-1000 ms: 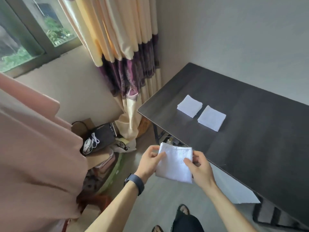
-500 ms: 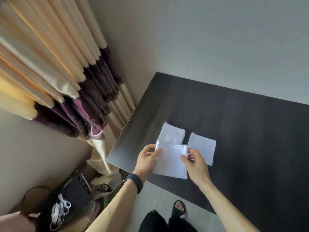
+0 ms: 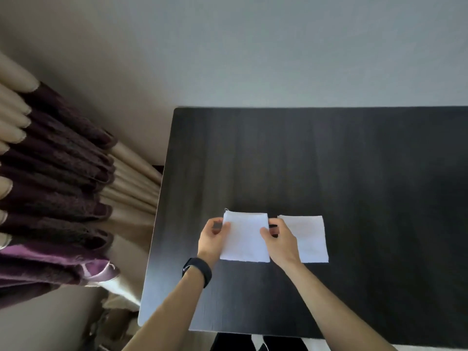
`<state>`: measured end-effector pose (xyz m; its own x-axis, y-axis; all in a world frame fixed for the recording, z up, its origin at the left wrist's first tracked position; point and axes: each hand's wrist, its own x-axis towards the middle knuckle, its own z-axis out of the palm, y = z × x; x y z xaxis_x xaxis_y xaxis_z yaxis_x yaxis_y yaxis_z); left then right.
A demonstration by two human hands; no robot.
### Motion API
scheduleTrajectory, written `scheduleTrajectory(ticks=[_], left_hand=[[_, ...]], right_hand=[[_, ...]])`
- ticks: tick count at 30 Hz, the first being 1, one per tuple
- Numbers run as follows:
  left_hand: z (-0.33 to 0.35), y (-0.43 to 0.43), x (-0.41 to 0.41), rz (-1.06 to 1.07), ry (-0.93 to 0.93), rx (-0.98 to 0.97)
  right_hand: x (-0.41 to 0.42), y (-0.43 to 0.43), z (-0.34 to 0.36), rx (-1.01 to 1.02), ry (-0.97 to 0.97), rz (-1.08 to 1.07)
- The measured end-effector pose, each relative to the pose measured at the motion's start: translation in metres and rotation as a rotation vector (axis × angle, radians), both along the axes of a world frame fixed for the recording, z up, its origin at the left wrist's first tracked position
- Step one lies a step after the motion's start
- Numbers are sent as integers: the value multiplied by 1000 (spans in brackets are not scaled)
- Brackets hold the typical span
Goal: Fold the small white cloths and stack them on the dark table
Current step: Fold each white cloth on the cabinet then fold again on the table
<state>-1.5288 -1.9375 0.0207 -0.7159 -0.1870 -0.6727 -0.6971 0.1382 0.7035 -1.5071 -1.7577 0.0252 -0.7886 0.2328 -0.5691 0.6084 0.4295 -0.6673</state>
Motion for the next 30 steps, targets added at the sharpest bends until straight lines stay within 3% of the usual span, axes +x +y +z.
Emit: scheduleTrajectory(ticks=[6, 18, 24, 27, 30], left_hand=[[-26, -3, -8, -107, -27, -39], [-21, -3, -10, -97, 1, -88], [-18, -5, -7, -123, 44, -151], [-18, -11, 2, -194, 127, -268], [-27, -20, 14, -491, 385, -565]], right_hand=[[-8, -3, -20, 126, -50, 10], [-10, -11, -26, 236, -38, 55], [-1, -11, -26, 205, 63, 29], [15, -13, -24, 259, 125, 19], [30, -22, -28, 434, 275, 124]])
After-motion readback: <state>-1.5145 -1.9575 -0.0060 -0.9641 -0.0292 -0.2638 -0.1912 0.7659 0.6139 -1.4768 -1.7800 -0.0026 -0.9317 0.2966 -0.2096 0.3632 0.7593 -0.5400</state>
